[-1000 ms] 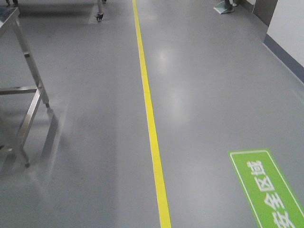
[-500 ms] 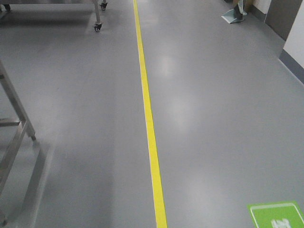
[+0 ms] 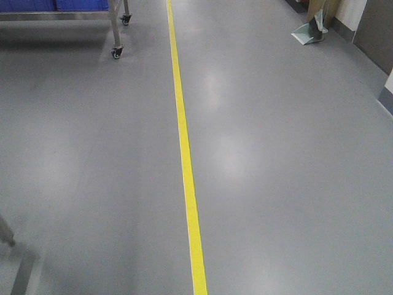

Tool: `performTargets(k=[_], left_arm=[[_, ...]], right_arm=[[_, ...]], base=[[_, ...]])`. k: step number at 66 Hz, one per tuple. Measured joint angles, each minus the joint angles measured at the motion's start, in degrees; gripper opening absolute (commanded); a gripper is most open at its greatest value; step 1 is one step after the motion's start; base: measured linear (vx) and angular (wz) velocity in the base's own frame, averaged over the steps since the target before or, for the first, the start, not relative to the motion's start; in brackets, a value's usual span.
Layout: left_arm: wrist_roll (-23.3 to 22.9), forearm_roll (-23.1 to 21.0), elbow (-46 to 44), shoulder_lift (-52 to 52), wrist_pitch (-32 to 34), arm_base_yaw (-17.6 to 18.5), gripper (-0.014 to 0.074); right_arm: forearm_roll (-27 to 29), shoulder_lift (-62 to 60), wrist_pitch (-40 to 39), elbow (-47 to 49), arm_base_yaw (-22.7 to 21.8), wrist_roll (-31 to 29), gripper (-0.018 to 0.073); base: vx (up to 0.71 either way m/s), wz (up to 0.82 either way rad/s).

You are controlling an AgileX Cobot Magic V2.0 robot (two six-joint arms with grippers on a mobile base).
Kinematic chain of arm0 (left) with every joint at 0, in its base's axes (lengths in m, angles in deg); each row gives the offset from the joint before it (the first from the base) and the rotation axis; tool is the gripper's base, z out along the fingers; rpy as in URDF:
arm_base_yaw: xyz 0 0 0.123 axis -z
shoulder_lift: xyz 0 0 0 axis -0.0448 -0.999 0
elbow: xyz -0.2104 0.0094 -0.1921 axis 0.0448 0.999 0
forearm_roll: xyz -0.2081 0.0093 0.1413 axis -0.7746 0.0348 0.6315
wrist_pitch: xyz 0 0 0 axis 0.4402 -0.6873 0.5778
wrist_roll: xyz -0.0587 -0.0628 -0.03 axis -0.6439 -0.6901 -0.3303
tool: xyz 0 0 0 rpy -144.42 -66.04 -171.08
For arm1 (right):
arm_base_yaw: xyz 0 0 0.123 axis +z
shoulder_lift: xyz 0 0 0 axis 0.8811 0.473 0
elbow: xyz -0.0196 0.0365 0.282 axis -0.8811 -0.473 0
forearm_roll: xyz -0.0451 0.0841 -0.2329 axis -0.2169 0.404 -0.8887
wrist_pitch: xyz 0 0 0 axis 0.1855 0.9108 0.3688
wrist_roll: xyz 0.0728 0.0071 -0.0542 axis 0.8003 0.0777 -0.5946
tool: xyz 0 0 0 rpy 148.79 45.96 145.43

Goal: Pour parts from conveyor to right shelf
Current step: 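Drive the base along the yellow-lined aisle carrying the block, then turn and drive the base up to the shelf of blue bins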

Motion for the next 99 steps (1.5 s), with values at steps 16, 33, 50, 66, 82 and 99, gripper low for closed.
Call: performTargets(k=[16,33,50,66,82,99], left_arm=[[0.00,0.00,0.00,0.00,0.00,0.00,-0.0006],[0.00,0.00,0.00,0.00,0.00,0.00,-0.0006],[0.00,0.00,0.00,0.00,0.00,0.00,-0.0006],[0.00,0.00,0.00,0.00,0.00,0.00,-0.0006],[0.00,0.00,0.00,0.00,0.00,0.00,-0.0006],[0.00,0.00,0.00,0.00,0.00,0.00,-0.0006]], right_arm=[[0.00,0.00,0.00,0.00,0.00,0.00,-0.0002],[0.00,0.00,0.00,0.00,0.00,0.00,-0.0002],[0.00,0.00,0.00,0.00,0.00,0.00,-0.0002],[0.00,0.00,0.00,0.00,0.00,0.00,-0.0002],[0.00,0.00,0.00,0.00,0.00,0.00,-0.0002],[0.00,0.00,0.00,0.00,0.00,0.00,-0.0002]], base=[[0.76,0.05],[0.74,0.22],[0.74,0.33],[0.72,0.32],[0.70,0.30],[0.68,0.33]])
